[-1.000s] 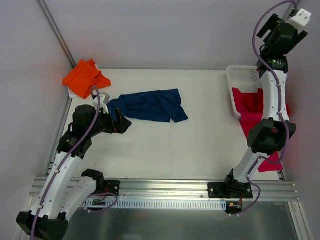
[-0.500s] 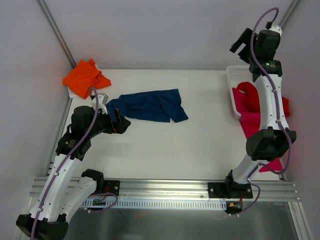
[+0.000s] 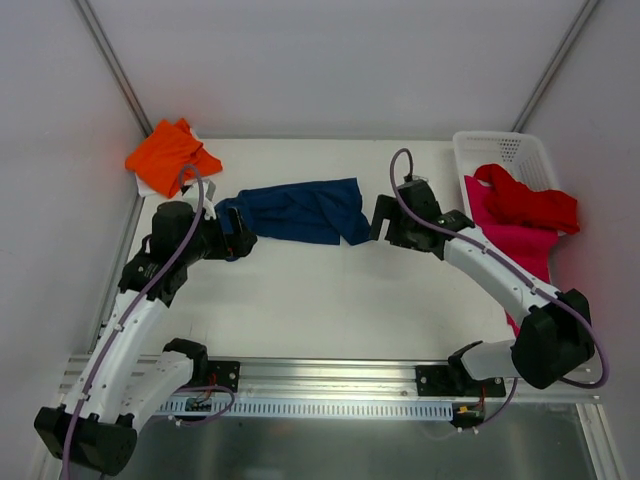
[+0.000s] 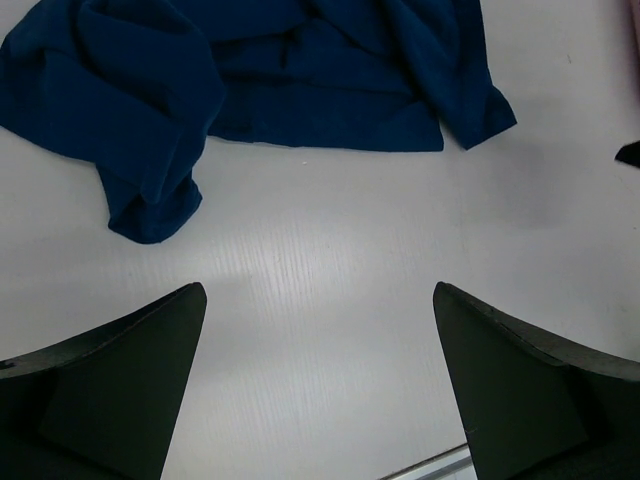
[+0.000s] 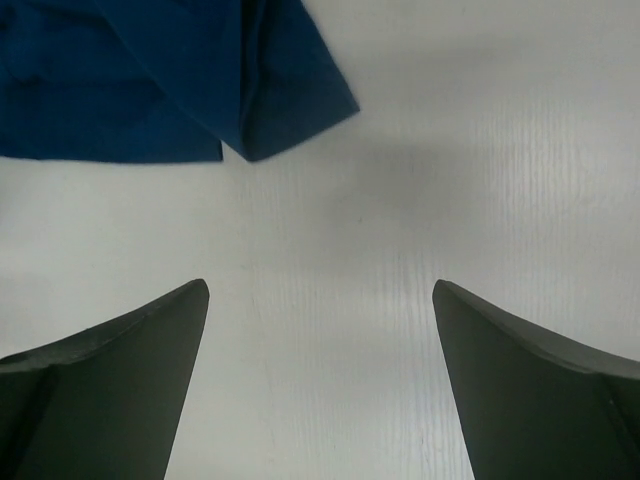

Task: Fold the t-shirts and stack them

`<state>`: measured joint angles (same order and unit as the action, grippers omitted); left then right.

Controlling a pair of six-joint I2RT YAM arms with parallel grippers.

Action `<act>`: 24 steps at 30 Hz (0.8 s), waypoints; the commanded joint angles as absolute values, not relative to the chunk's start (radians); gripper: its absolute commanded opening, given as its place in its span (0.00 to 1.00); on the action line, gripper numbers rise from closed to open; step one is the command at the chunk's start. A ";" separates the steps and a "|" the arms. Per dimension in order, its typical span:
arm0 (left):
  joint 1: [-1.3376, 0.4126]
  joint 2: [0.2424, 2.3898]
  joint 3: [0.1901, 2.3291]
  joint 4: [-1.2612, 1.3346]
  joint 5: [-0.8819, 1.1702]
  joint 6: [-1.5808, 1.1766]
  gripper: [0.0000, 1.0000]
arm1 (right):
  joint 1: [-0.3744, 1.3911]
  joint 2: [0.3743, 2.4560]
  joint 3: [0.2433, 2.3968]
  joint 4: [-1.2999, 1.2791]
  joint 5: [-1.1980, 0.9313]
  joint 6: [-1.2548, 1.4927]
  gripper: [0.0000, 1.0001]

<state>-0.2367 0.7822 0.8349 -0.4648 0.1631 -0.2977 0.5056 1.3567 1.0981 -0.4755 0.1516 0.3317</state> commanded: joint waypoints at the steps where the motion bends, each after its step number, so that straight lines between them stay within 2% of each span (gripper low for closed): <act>1: -0.244 0.873 0.926 -0.460 0.115 -0.356 0.99 | 0.548 1.318 1.048 -0.419 0.181 0.399 1.00; 6: -0.245 1.104 1.119 -0.469 0.051 -0.354 0.99 | 0.549 1.301 0.997 -0.407 0.150 0.390 1.00; 11: -0.245 1.328 1.328 -0.469 -0.100 -0.321 0.99 | 0.549 1.279 1.005 -0.442 0.166 0.359 0.99; 19: -0.245 1.609 1.410 -0.471 -0.317 -0.345 0.96 | 0.551 1.233 0.974 -0.454 0.149 0.339 0.99; 24: -0.247 1.692 1.402 -0.468 -0.313 -0.377 0.94 | 0.549 1.223 0.960 -0.468 0.158 0.322 0.99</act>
<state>-0.2371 1.6836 1.3720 -0.4618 -0.2565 -0.3492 0.5514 1.2564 0.9688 -0.4595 0.1505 0.3424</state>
